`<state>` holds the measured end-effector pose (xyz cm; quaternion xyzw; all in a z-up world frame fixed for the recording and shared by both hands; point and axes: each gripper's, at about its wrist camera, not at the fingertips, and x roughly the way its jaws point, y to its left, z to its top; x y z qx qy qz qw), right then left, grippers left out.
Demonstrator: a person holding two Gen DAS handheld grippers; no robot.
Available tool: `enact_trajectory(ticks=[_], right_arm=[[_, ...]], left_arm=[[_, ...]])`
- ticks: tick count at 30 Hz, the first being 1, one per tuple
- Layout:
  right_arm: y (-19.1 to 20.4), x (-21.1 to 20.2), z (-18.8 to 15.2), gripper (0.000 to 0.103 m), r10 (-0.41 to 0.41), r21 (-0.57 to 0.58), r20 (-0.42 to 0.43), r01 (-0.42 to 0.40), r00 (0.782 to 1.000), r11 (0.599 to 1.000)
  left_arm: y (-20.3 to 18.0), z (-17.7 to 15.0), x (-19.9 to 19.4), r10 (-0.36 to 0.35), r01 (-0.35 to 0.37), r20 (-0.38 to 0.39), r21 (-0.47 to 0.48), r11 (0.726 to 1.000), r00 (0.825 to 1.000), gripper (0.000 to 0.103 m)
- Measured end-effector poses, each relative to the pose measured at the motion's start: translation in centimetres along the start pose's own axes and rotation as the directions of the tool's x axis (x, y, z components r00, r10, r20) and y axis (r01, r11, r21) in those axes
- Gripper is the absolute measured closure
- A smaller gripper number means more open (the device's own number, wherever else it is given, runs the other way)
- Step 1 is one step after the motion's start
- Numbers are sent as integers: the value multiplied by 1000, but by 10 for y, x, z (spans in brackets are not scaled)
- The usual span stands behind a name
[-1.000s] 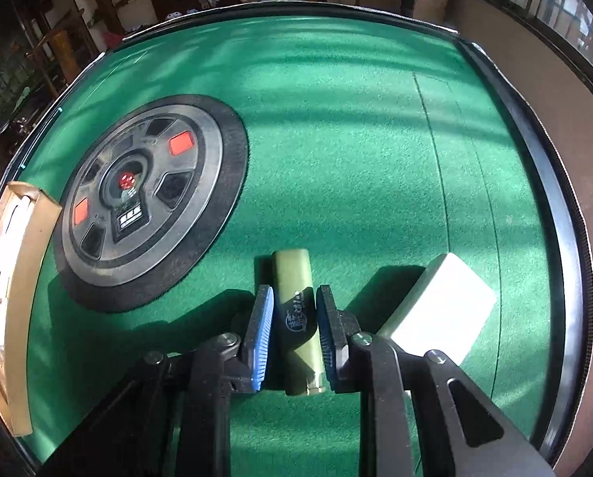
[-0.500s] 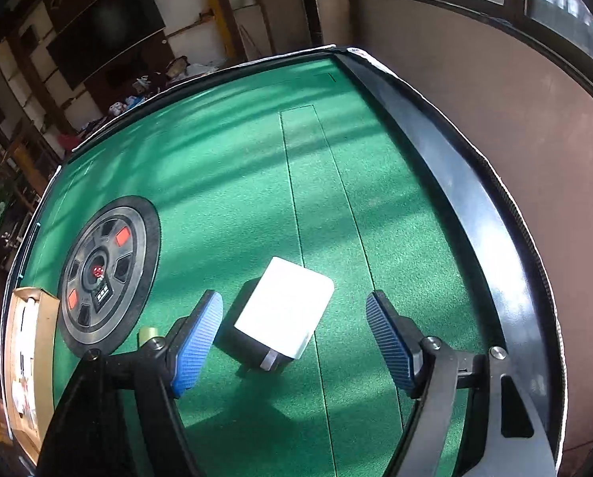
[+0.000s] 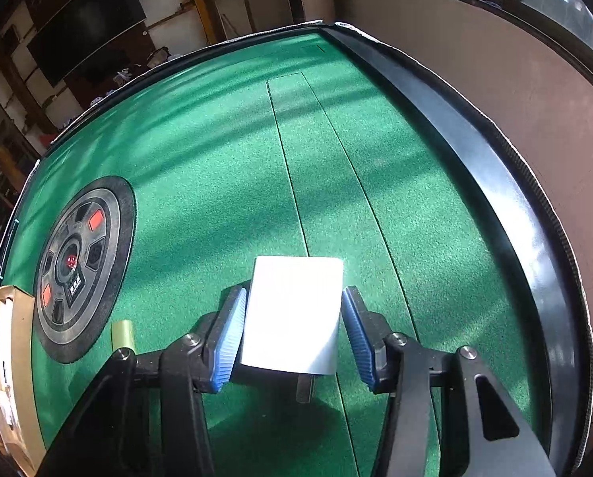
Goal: Organize rigid objects
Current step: 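Grasp the white charger with the right tool while the left tool grasps the green cylinder, then lift the green cylinder with the left tool while the right tool lifts the charger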
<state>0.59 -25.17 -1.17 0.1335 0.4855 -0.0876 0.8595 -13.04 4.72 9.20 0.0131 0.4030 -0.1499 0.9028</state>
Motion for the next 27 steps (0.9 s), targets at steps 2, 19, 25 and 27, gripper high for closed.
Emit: enact_trajectory(ticks=[2, 19, 25, 27], right_arm=[[-8, -11, -18, 55, 30, -1, 8, -30, 1000, 1000], [-29, -18, -45, 55, 117, 14, 120, -119, 986, 993], [-29, -16, -44, 55, 113, 13, 120, -115, 986, 993], [-29, -16, -44, 55, 114, 13, 121, -117, 986, 993]], left_arm=[[-10, 17, 19, -4, 4, -11, 7, 1000, 1000, 15], [-93, 103, 207, 136, -121, -100, 140, 983, 986, 30], [-90, 93, 204, 82, -65, -135, 130, 989, 987, 83], [-83, 82, 192, 62, -45, -145, 114, 992, 987, 83]])
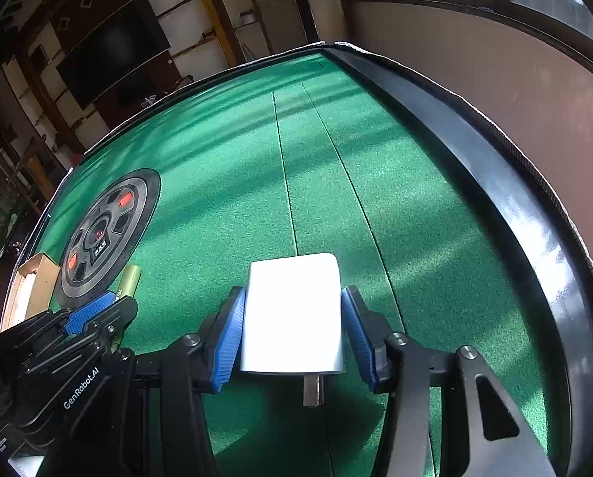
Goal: Organize rigid objects
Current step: 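Lift the green cylinder with the left tool while the right tool lifts the charger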
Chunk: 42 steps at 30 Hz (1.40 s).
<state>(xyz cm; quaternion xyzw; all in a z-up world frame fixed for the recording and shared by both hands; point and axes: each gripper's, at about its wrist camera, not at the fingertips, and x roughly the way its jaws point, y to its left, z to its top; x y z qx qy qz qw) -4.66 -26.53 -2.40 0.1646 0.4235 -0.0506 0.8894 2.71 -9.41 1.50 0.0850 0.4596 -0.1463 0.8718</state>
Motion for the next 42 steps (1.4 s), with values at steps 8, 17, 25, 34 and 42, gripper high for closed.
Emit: enact_trajectory(ticks=[8, 17, 25, 34, 42], right_arm=[[3, 0, -1, 53, -9, -10, 4, 9, 1000, 1000], [3, 0, -2, 43, 23, -13, 12, -23, 1000, 1000], [5, 0, -4, 42, 16, -26, 11, -16, 1000, 1000], [11, 2, -5, 35, 7, -66, 10, -7, 1000, 998], [8, 1, -5, 32, 39, -55, 17, -38, 999, 998]], left_arm=[[19, -55, -37, -55, 55, 7, -46, 997, 998, 83], [23, -54, -40, -82, 83, 30, -56, 995, 996, 83], [33, -69, -59, -78, 82, 46, -81, 993, 996, 83], [36, -75, -57, -97, 100, 33, -90, 991, 995, 83], [71, -97, -112, -162, 185, 133, -184, 965, 978, 82]])
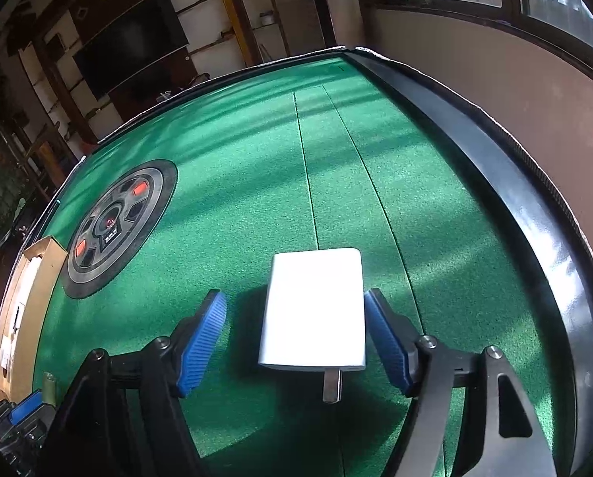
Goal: Organize rigid objects
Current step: 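Lift the green cylinder with the left tool while the right tool lifts the charger, then carry the green cylinder and charger into the box and open both tools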
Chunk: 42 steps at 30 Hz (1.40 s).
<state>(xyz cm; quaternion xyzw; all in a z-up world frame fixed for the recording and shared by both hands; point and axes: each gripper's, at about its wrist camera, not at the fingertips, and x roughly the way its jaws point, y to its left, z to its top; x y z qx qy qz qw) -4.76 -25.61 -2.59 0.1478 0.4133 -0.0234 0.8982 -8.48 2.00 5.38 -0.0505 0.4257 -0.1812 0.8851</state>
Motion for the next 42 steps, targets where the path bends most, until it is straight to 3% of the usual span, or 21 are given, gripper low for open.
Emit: enact_trajectory(ticks=[6, 8, 9, 11, 14, 20, 26, 32, 35, 38, 39, 42], right_arm=[[-1, -1, 0, 32, 9, 11, 7, -9, 1000, 1000], [3, 1, 0, 34, -24, -16, -7, 24, 1000, 1000], [9, 3, 0, 35, -70, -46, -17, 69, 997, 997], [24, 6, -4, 58, -215, -154, -21, 209, 976, 966], [25, -1, -6, 58, -191, -134, -55, 182, 980, 974], [28, -24, -13, 58, -47, -43, -80, 44, 996, 998], [81, -51, -20, 58, 115, -91, -83, -122, 990, 988], [162, -66, -36, 58, 264, -196, -130, -286, 956, 938], [202, -70, -49, 58, 316, -256, -168, -351, 934, 901], [243, -69, -62, 58, 358, -300, -224, -413, 907, 860], [256, -68, -67, 58, 369, -311, -244, -433, 897, 846], [295, -63, -82, 58, 381, -358, -296, -471, 876, 806]], left_arm=[[44, -17, -62, -45, 54, 95, -104, 993, 994, 82], [62, -22, -82, -31, 49, 128, -134, 990, 991, 82], [71, -25, -92, -19, 40, 144, -148, 988, 989, 82], [90, -31, -110, 14, 17, 175, -179, 984, 984, 82], [120, -40, -123, 69, -21, 200, -234, 972, 977, 82], [168, -56, -118, 118, -51, 170, -353, 934, 978, 82], [179, -46, -90, 106, -63, 95, -375, 925, 990, 82], [199, -21, -50, 149, -141, -13, -407, 902, 989, 82], [205, -12, -49, 188, -175, -8, -405, 898, 982, 82], [206, -13, -63, 162, -136, 25, -425, 895, 987, 81], [204, -15, -70, 161, -129, 42, -418, 899, 986, 78], [202, -26, -99, 189, -130, 103, -420, 898, 977, 53]])
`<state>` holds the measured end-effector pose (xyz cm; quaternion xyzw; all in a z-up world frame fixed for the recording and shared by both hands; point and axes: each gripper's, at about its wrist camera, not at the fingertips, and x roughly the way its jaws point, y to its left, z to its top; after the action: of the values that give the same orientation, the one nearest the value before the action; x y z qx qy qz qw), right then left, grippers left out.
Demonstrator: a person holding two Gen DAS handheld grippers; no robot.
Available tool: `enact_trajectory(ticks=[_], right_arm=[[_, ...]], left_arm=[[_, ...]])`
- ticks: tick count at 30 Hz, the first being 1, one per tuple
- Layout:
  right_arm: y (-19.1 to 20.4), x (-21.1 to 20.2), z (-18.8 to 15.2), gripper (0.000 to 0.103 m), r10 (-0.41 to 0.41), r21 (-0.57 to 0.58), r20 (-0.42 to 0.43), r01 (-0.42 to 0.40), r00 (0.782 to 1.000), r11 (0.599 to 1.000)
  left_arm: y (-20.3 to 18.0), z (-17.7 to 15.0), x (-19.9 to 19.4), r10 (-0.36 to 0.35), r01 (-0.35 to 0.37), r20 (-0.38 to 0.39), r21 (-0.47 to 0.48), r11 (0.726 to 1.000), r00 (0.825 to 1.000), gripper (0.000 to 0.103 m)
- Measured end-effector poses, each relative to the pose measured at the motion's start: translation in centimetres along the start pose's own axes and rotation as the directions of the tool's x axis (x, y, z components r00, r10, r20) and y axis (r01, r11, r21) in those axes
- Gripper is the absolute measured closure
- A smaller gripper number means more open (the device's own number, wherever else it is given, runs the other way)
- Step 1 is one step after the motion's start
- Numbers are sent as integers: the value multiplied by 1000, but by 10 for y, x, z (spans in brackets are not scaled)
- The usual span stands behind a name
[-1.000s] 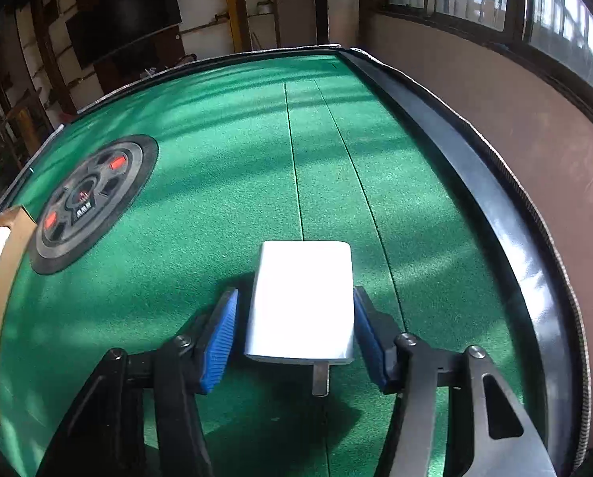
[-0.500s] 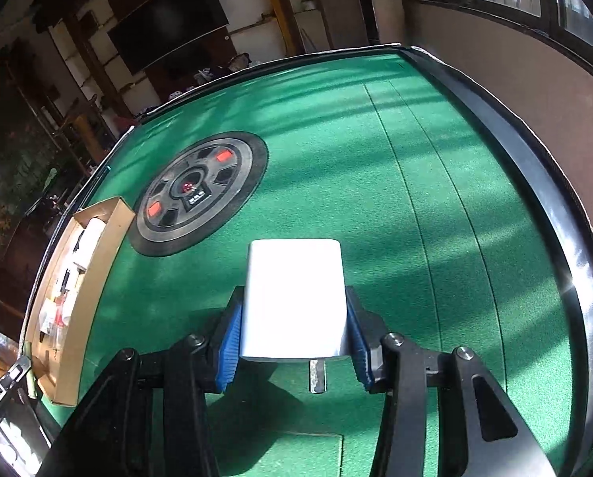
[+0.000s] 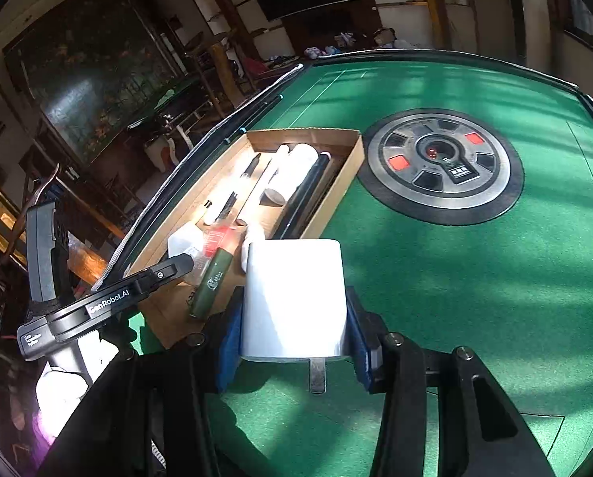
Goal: Organize rigid objects
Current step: 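Carry the green cylinder and charger into the box and open both tools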
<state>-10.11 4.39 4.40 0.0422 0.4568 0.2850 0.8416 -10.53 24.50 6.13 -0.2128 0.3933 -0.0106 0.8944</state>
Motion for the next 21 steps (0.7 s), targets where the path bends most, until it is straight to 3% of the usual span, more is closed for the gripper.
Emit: enact_trajectory(ticks=[2, 7, 11, 17, 21], right_arm=[[21, 15, -1, 58, 7, -40, -32, -9, 999, 999], [57, 54, -7, 58, 0, -112, -117, -13, 993, 994], [77, 80, -10, 57, -53, -171, -165, 24, 985, 985], [77, 98, -8, 57, -281, -270, -109, 243, 954, 932], [70, 110, 4, 57, -352, -282, -75, 318, 933, 905]], left_arm=[[11, -4, -21, 19, -17, 59, -32, 999, 998, 40], [34, -9, -47, 124, -116, 122, -68, 991, 985, 37], [35, -10, -55, 228, -226, 179, -31, 974, 957, 37], [32, -11, -64, 344, -357, 263, 2, 934, 901, 29], [33, -12, -60, 366, -382, 255, 16, 924, 895, 28]])
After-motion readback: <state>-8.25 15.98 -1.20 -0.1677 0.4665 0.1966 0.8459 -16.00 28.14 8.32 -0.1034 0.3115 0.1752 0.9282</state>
